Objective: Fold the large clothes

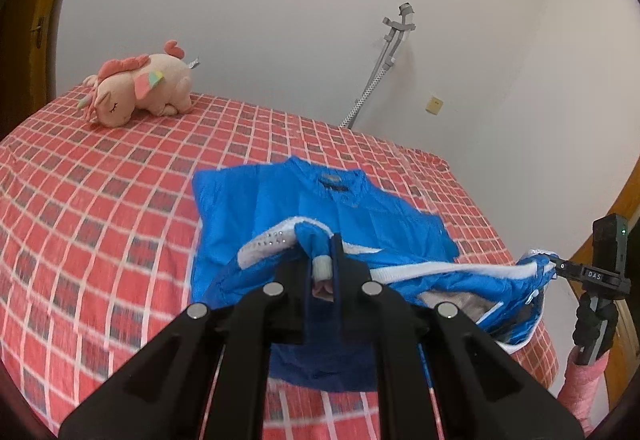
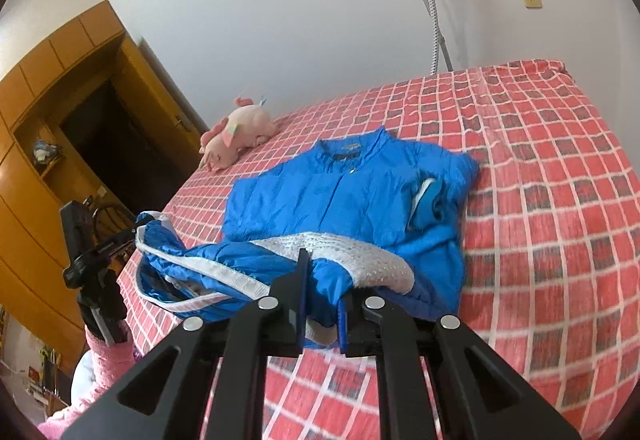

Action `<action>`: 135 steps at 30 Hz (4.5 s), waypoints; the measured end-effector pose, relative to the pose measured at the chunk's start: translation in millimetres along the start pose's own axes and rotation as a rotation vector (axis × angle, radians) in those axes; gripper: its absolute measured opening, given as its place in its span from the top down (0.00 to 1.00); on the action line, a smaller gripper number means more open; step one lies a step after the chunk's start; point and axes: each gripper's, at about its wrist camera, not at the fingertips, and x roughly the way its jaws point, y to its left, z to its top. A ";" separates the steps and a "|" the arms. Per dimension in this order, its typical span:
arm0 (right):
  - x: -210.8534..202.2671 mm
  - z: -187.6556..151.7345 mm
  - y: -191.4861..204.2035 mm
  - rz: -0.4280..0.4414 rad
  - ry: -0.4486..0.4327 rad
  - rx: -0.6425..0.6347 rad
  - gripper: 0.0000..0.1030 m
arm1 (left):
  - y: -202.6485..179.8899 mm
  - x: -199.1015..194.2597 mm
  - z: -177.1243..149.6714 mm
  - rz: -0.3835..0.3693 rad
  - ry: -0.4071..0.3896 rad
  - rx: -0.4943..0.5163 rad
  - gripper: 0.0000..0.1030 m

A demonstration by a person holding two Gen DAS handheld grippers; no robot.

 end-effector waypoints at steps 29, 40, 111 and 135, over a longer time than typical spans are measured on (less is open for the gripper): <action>181.0 103.3 -104.5 -0.094 0.152 0.170 0.90 | 58.8 212.8 78.7 0.128 0.145 -0.077 0.93; 217.8 99.5 -132.6 -0.075 0.156 0.246 0.84 | 84.0 259.6 67.3 0.165 0.209 -0.123 0.88; 239.3 46.4 -0.8 -0.436 -0.079 -0.065 0.70 | -49.3 238.2 14.9 0.305 0.102 0.107 0.52; 253.8 8.7 26.2 -0.547 -0.110 -0.134 0.72 | -72.0 246.5 -23.3 0.308 0.079 0.225 0.50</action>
